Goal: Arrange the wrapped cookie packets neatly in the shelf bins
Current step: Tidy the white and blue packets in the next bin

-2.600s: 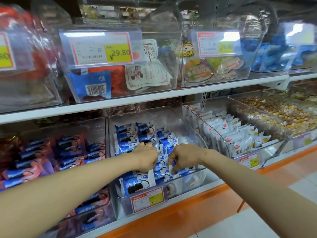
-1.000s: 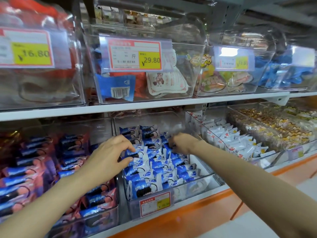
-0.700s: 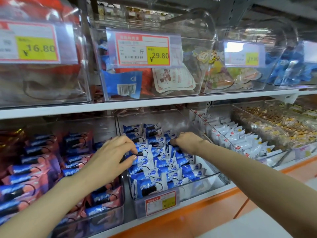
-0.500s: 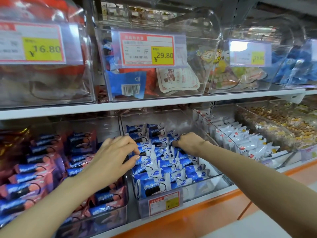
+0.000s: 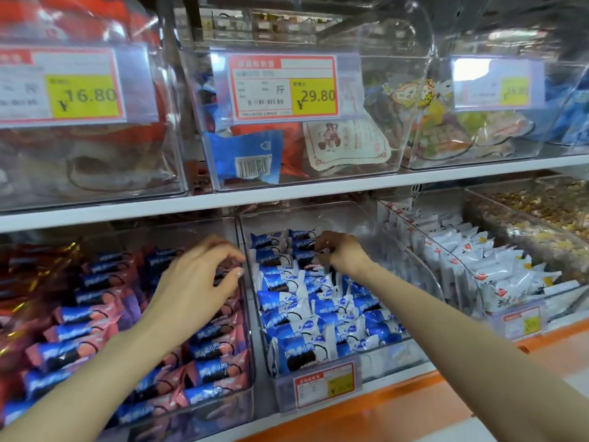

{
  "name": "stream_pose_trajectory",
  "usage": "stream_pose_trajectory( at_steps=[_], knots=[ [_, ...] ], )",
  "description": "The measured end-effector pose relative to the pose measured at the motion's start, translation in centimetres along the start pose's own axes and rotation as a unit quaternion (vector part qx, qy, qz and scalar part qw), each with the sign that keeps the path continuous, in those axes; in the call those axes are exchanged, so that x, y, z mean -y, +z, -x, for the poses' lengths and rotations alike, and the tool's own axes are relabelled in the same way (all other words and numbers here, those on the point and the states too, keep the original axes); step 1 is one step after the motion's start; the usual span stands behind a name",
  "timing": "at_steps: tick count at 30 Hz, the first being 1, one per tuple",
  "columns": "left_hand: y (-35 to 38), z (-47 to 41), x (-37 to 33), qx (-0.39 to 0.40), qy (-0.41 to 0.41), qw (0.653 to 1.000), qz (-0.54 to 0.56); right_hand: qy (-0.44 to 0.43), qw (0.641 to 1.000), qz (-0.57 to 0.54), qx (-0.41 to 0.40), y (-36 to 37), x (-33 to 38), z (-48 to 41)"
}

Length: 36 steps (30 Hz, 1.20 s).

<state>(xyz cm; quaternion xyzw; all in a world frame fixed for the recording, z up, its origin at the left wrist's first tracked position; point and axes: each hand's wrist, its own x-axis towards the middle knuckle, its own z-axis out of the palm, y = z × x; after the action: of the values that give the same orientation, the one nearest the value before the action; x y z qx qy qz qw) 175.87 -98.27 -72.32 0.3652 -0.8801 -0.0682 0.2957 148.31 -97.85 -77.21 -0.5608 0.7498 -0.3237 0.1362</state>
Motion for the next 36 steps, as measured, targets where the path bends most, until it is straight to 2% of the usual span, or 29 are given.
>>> stream_pose_trajectory(
  at_steps=[5,8,13,16,18,20,21,25,29,31,34,36],
  knots=[
    [0.3,0.0,0.0,0.006,-0.009,1.000,0.008,0.016,0.999,0.015,0.029,-0.2,0.1,-0.9],
    [0.3,0.0,-0.2,0.015,-0.010,1.000,0.001,-0.022,0.999,0.032,0.006,0.9,-0.2,-0.2],
    [0.3,0.1,-0.5,0.068,-0.009,0.998,-0.008,-0.029,0.997,0.069,0.016,-0.4,0.2,-0.2],
    [0.3,0.1,-0.5,0.088,-0.004,0.996,-0.019,-0.059,0.998,0.009,-0.019,-1.9,1.8,0.4],
    [0.4,0.1,-0.5,0.092,-0.003,0.995,-0.024,-0.058,0.994,-0.056,0.069,-2.0,3.1,1.2],
    [0.4,0.1,-0.5,0.094,-0.001,0.995,-0.026,-0.034,0.980,-0.077,0.183,-1.2,4.1,1.9],
    [0.4,0.1,-0.4,0.097,0.001,0.995,-0.027,-0.030,0.974,-0.083,0.209,-0.6,4.3,2.1],
    [0.4,0.1,-0.5,0.090,0.005,0.995,-0.037,-0.031,0.972,-0.149,0.177,0.5,4.7,1.8],
    [0.9,-2.7,-1.1,0.091,0.011,0.990,-0.107,-0.024,0.966,-0.166,0.199,-0.1,4.2,1.7],
    [1.7,-4.9,-1.9,0.155,0.008,0.974,-0.164,-0.013,0.965,-0.169,0.201,-0.1,3.9,1.8],
    [3.2,-7.3,-2.8,0.249,0.029,0.921,-0.297,0.010,0.964,-0.183,0.193,0.0,3.7,1.9],
    [3.9,-8.1,-3.2,0.286,0.038,0.895,-0.340,0.013,0.965,-0.193,0.178,0.1,3.5,2.0]
  ],
)
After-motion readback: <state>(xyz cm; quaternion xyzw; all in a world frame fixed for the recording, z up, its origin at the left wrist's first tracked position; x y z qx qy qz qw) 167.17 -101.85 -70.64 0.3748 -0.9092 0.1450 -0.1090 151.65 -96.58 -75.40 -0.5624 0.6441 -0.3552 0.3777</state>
